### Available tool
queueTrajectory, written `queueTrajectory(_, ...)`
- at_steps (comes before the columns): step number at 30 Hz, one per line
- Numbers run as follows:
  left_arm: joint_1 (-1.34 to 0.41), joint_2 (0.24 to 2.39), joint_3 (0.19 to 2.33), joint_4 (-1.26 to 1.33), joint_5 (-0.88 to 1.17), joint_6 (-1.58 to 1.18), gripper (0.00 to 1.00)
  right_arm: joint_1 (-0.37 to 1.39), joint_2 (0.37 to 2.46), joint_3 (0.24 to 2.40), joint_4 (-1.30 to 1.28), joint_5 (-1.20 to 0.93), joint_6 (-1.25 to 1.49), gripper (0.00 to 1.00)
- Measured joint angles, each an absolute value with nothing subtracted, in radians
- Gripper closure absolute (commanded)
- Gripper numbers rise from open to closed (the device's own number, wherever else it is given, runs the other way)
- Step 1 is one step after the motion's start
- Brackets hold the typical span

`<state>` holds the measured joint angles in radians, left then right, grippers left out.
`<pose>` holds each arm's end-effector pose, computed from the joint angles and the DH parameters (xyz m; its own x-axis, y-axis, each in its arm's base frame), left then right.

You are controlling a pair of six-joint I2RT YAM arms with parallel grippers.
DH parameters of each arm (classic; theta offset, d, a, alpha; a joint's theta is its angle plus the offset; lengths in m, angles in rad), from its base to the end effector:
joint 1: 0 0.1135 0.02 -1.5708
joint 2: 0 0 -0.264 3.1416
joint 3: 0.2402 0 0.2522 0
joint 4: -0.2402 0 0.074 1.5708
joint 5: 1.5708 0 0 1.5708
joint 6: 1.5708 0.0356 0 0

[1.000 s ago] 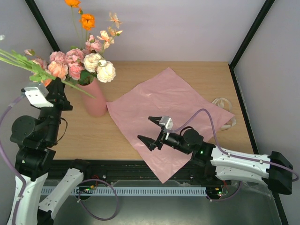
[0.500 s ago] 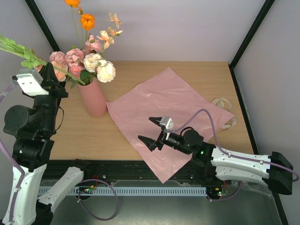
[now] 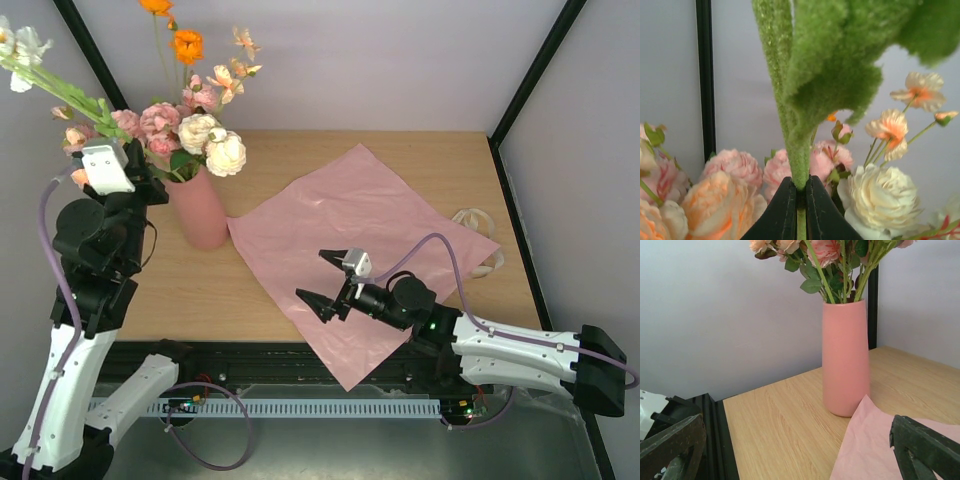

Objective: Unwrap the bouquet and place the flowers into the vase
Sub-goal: Insert the fake flower into the vase.

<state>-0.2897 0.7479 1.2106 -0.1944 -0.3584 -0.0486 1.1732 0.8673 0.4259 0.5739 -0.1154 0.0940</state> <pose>0.1208 -0.0230 0.4845 0.2565 -0.1239 -0.9586 -0.0442 0.9892 -0.1397 0.0755 0.1904 0.2789 -0.0392 0.1475 -0.9883 -0.9606 0.2667 0.0779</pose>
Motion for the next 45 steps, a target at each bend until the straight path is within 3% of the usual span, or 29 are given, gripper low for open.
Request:
queueTrajectory(15,-0.287,0.749,0.97,-0.194,-0.379,-0.117,0.98,1.173,0.863,0.422,0.565,-0.105,0.094,0.01)
queueTrajectory(45,-0.249,0.846,0.913,-0.226,-0.358,-0.187,0.97,1.173,0.85,0.422,0.558,-0.097,0.094,0.01)
